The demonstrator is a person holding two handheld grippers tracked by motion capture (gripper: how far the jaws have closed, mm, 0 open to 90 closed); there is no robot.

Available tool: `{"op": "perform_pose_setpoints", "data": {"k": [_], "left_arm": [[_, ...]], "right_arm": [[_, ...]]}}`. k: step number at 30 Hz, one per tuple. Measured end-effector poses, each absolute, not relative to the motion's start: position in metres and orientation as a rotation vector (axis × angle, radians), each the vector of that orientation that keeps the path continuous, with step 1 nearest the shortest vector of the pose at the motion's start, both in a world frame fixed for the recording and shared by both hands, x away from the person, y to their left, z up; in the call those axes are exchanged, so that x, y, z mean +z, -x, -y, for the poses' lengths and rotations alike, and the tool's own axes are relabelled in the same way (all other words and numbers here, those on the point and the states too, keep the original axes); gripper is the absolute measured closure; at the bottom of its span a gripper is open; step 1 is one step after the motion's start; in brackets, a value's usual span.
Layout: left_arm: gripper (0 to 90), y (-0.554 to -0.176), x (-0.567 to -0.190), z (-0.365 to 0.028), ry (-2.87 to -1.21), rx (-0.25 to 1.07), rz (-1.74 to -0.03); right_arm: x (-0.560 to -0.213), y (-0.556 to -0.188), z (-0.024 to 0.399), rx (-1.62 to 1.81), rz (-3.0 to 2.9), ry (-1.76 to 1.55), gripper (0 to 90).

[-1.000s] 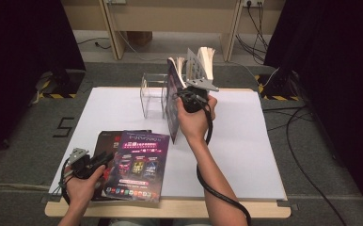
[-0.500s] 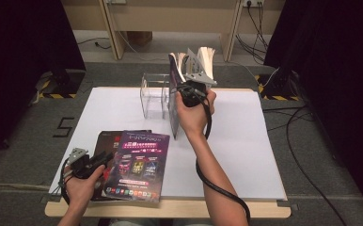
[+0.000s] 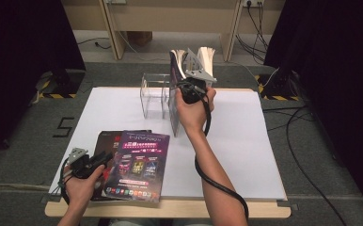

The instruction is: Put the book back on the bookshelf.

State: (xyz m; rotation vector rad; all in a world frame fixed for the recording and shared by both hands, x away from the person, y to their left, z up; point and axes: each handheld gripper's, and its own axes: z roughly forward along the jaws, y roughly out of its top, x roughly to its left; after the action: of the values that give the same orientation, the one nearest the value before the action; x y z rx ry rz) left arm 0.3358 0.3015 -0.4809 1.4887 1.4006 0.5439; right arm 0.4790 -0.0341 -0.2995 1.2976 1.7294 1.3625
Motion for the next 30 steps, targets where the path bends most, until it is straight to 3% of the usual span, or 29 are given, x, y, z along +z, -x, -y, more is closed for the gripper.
{"op": "perform_pose_setpoints", "data": {"k": [30], "left_arm": [[62.1, -0.336, -0.481, -0.303, -1.482, 0.546, -1.405]], "right_arm": [[-0.296, -0.499, 0.034, 1.348, -1.696, -1.318, 83.2]]}}
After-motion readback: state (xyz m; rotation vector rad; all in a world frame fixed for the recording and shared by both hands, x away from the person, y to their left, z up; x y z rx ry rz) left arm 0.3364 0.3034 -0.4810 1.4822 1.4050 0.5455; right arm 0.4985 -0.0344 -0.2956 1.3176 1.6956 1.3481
